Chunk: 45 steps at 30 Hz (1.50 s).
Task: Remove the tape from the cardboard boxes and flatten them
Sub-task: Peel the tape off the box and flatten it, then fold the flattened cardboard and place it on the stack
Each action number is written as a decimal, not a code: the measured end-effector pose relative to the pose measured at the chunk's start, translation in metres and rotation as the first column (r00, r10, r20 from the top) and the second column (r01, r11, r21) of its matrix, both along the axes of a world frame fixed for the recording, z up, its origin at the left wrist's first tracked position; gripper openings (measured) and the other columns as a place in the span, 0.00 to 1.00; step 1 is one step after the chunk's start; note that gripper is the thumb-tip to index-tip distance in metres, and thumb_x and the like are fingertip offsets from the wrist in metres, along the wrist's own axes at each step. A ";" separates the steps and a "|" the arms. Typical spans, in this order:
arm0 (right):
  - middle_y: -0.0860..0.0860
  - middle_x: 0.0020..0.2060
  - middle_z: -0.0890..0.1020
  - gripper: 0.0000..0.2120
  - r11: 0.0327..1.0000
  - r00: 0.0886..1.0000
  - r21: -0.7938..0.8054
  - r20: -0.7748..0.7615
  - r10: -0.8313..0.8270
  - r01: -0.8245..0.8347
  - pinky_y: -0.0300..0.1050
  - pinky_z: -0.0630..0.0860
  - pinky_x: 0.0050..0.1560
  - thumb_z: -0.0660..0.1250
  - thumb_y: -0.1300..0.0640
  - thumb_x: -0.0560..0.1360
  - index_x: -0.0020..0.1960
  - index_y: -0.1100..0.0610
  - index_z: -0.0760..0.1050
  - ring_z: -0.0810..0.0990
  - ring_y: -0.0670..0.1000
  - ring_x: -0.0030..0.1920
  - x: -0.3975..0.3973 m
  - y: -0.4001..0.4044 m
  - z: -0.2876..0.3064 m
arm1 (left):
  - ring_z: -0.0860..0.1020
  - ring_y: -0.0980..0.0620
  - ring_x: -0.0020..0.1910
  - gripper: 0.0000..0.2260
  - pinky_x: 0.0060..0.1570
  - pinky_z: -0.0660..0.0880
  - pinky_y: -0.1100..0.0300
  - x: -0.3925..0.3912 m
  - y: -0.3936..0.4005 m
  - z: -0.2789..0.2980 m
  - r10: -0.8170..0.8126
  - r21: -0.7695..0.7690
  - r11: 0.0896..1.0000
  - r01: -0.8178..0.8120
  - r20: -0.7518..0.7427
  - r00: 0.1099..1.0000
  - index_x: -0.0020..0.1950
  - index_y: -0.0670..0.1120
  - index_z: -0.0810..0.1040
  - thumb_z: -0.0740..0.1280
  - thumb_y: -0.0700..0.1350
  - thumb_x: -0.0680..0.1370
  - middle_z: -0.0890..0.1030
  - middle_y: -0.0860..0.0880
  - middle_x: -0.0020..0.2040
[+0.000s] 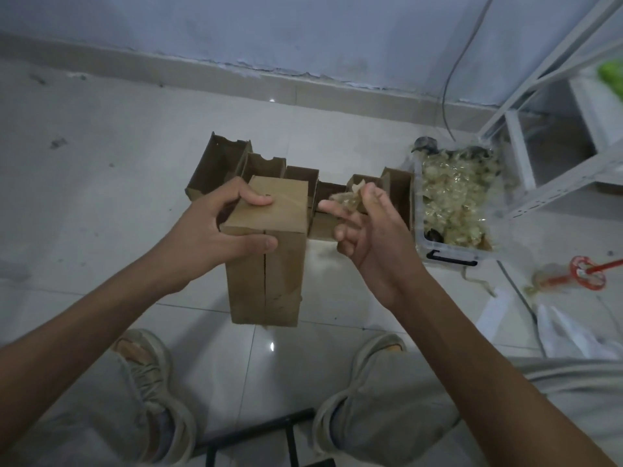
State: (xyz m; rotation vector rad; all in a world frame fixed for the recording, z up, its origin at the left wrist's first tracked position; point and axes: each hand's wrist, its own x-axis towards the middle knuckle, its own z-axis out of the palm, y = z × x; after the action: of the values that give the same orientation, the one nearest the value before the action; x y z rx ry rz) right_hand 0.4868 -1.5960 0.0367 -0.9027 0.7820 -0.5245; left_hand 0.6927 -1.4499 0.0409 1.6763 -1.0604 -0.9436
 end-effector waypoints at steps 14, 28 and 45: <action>0.51 0.32 0.75 0.11 0.966 0.974 -0.249 -0.226 0.009 -0.066 0.40 0.68 0.29 0.62 0.55 0.86 0.51 0.60 0.77 0.74 0.49 0.30 -0.056 -0.071 0.027 | 0.80 0.52 0.55 0.27 0.53 0.82 0.51 -0.027 -0.082 0.024 -0.149 0.085 0.987 0.140 0.113 0.982 0.58 0.59 0.78 0.80 0.67 0.64 0.79 0.55 0.59; 0.53 0.59 0.83 0.19 0.849 0.427 -0.358 -0.886 -0.178 -0.388 0.39 0.75 0.40 0.67 0.64 0.82 0.70 0.51 0.81 0.76 0.46 0.38 -0.186 -0.269 -0.058 | 0.79 0.49 0.45 0.22 0.43 0.75 0.53 -0.126 -0.267 -0.025 -0.398 0.182 0.917 0.356 0.333 0.855 0.53 0.54 0.77 0.82 0.59 0.68 0.81 0.46 0.48; 0.57 0.50 0.87 0.24 0.811 0.660 -0.300 -0.740 0.134 -0.501 0.46 0.80 0.37 0.54 0.39 0.87 0.67 0.56 0.77 0.86 0.56 0.42 -0.045 -0.171 0.000 | 0.83 0.47 0.53 0.23 0.55 0.81 0.44 -0.030 -0.183 0.033 -0.219 0.347 0.923 0.168 0.116 0.969 0.56 0.54 0.78 0.79 0.64 0.69 0.83 0.48 0.54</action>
State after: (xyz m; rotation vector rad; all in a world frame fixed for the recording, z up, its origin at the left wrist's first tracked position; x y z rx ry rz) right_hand 0.4414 -1.7666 0.0369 -1.7437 1.1526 -0.0108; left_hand 0.6627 -1.6326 0.0738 1.9734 -1.2399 -1.1920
